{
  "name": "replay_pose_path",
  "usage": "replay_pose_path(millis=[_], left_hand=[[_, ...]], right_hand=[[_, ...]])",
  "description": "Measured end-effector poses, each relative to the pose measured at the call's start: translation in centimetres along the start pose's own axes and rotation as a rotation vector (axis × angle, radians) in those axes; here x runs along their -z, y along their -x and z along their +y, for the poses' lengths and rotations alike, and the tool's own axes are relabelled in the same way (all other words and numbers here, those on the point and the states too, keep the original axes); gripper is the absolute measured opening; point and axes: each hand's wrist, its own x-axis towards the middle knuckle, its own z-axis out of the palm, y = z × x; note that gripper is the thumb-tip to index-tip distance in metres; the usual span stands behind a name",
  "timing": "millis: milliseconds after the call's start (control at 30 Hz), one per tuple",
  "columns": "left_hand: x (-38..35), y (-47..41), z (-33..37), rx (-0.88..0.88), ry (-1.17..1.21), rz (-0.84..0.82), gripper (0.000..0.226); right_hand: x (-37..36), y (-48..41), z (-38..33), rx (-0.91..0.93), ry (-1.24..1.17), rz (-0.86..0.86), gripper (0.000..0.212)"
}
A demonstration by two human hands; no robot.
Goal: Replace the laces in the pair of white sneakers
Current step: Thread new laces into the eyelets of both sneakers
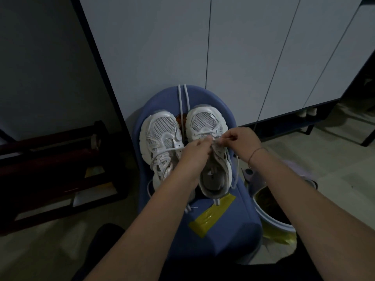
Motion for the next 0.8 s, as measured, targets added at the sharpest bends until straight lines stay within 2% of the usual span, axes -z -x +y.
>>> replay_pose_path(millis=[133, 400, 800], left_hand=[[0.1, -1.0, 0.6, 0.048, 0.137, -0.012, 0.025], [0.8, -2.1, 0.3, 0.099, 0.150, 0.007, 0.026], [1.1, -2.0, 0.5, 0.166, -0.052, -0.021, 0.025]], right_hand=[[-0.8, -1.0, 0.5, 0.019, 0.064, 0.007, 0.011], [-0.8, -1.6, 0.3, 0.005, 0.090, 0.128, 0.011], [0.2, -1.3, 0.5, 0.034, 0.119, 0.055, 0.009]])
